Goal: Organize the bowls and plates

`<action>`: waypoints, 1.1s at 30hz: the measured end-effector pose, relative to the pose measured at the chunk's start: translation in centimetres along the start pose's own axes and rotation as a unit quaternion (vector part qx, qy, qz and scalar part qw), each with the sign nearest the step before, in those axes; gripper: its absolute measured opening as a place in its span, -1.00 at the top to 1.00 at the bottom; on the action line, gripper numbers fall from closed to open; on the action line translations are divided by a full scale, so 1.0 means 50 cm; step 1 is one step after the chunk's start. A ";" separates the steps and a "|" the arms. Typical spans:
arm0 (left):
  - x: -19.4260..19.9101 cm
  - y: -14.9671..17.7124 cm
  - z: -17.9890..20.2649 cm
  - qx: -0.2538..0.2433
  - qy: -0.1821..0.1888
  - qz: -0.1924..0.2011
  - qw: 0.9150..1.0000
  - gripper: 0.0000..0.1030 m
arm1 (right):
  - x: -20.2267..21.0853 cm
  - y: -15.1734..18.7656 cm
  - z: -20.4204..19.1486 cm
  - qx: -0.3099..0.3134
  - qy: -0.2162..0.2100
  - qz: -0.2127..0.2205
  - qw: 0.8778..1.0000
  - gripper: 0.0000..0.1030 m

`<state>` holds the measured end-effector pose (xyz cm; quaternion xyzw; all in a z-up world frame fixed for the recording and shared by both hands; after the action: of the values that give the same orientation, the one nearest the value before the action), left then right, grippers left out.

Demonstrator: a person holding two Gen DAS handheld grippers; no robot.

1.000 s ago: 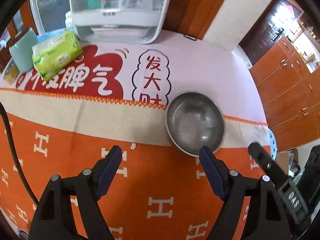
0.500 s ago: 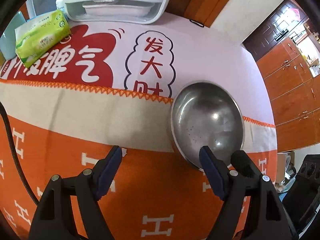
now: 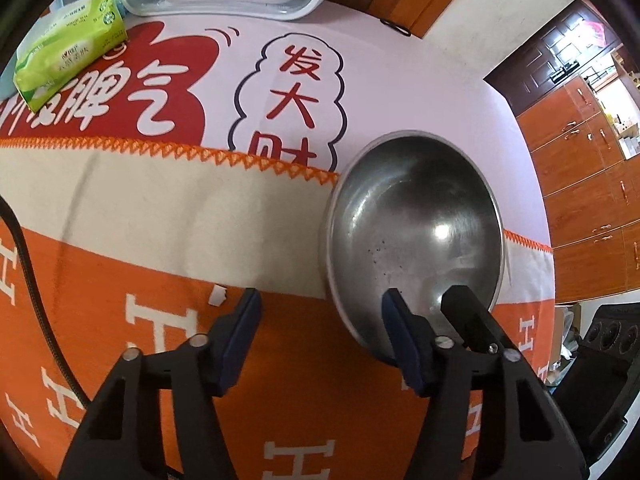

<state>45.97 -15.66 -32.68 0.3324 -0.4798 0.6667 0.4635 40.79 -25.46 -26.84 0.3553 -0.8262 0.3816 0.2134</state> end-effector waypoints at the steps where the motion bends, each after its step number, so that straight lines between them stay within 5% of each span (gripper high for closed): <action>1: -0.002 0.001 0.001 0.001 0.002 -0.002 1.000 -0.01 | 0.000 0.000 -0.001 0.001 -0.001 -0.001 1.000 0.28; 9: 0.003 0.006 0.023 -0.007 0.010 0.002 1.000 0.62 | 0.002 0.010 0.002 -0.015 -0.007 -0.014 1.000 0.60; 33: 0.012 0.084 0.071 -0.039 0.017 -0.036 0.998 0.66 | 0.068 0.048 0.051 -0.056 0.010 -0.037 0.998 0.84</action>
<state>41.82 -19.33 -32.43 0.3200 -0.4854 0.6360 0.5074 36.55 -27.80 -27.44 0.3689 -0.8304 0.3304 0.2554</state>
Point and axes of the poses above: each gripper's, at about its wrist camera, not at the fingertips, and x roughly against the way its jaws point, z to its right, y to its underside, the point moved 10 cm from there along -x, roughly the way its jaws point, and after that the axes turned 7 degrees about z, right-handed, at the moved point
